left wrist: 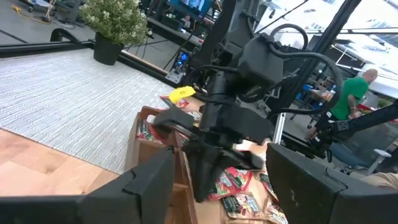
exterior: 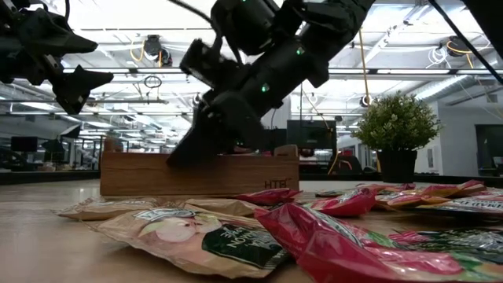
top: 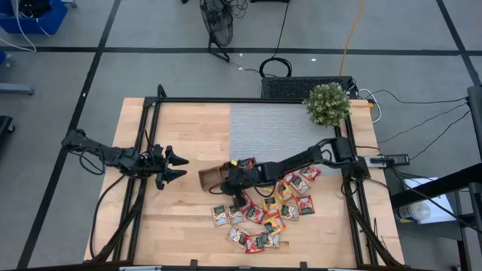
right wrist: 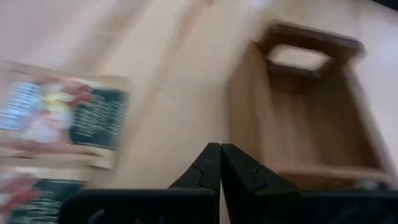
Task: Pick & Place Tea
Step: Put the red tea bag into the right section of the wooden organizer
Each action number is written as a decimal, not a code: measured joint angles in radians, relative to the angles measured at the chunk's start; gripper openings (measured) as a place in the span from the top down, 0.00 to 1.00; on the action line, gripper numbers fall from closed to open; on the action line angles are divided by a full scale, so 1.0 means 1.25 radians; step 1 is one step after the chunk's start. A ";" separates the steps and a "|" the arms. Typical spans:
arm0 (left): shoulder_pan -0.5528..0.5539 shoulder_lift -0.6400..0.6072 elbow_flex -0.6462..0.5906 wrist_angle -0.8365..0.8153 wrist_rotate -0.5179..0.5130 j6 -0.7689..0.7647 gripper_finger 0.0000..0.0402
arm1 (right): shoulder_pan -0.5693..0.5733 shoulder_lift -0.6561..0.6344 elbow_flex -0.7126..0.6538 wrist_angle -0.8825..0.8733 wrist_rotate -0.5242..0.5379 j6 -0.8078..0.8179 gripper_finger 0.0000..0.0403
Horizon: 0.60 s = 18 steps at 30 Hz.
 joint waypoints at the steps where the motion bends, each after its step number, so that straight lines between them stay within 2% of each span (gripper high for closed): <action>1: 0.000 0.000 0.000 0.000 0.000 0.000 0.38 | 0.000 0.000 0.000 0.002 0.026 0.000 1.00; 6: 0.000 0.000 0.000 0.000 0.000 0.000 0.38 | 0.004 0.000 0.000 0.042 0.116 -0.002 1.00; 12: 0.000 0.000 0.000 0.000 0.000 0.000 0.38 | 0.020 -0.021 -0.001 0.019 0.125 -0.044 1.00; 15: 0.000 0.000 0.000 0.000 0.000 0.000 0.38 | 0.029 -0.077 0.000 -0.053 0.228 -0.082 1.00; 18: 0.000 0.000 0.000 -0.002 0.000 0.000 0.38 | 0.009 -0.151 0.001 -0.204 0.337 -0.091 1.00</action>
